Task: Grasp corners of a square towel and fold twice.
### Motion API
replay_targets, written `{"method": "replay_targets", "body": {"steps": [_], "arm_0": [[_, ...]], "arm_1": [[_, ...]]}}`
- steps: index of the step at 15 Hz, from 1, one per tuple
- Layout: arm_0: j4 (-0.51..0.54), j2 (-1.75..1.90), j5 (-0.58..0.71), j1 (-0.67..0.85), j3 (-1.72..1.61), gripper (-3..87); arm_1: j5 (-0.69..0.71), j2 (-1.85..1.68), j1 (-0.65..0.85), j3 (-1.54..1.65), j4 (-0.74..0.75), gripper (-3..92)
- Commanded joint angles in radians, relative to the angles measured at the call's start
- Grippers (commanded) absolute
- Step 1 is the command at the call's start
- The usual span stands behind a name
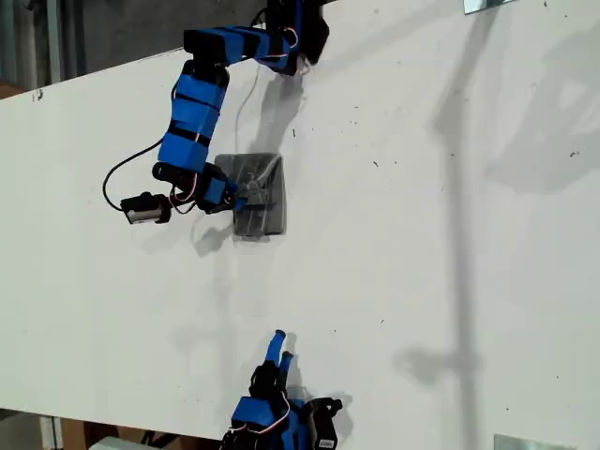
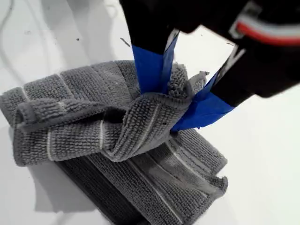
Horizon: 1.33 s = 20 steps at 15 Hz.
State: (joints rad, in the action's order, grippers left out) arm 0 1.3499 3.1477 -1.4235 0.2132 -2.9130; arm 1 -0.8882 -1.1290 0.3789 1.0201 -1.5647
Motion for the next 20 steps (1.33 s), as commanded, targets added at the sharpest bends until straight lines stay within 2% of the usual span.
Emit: {"method": "replay_targets", "body": {"steps": [1,2,3,4,8,11,14,18,20], "arm_0": [[0.002,0.005,0.000,0.012,-0.002,27.1],[0.002,0.008,0.000,0.014,-0.003,27.0],[0.003,0.009,0.000,0.015,-0.006,26.9],[0.005,0.012,0.000,0.015,-0.008,26.9],[0.015,0.046,0.005,0.020,-0.018,26.7],[0.018,0.063,0.006,0.020,-0.023,26.6],[0.008,0.063,0.021,0.035,-0.034,26.4],[-0.003,0.098,0.032,0.032,-0.051,26.1],[-0.015,0.112,0.037,0.032,-0.064,25.8]], "arm_1": [[0.021,-0.014,-0.011,-0.075,0.015,2.5],[0.034,-0.014,-0.018,-0.075,0.020,17.8],[0.037,-0.015,-0.021,-0.080,0.021,26.8],[0.040,-0.021,-0.020,-0.080,0.018,29.2],[0.040,-0.140,-0.003,-0.031,-0.023,30.8],[-0.026,-0.474,-0.017,0.345,0.025,30.9],[-0.170,-0.877,-0.115,0.827,0.127,31.3],[-0.479,-1.680,-0.419,1.437,0.324,37.2],[-0.574,-1.993,-0.477,1.635,0.244,29.3]]}}
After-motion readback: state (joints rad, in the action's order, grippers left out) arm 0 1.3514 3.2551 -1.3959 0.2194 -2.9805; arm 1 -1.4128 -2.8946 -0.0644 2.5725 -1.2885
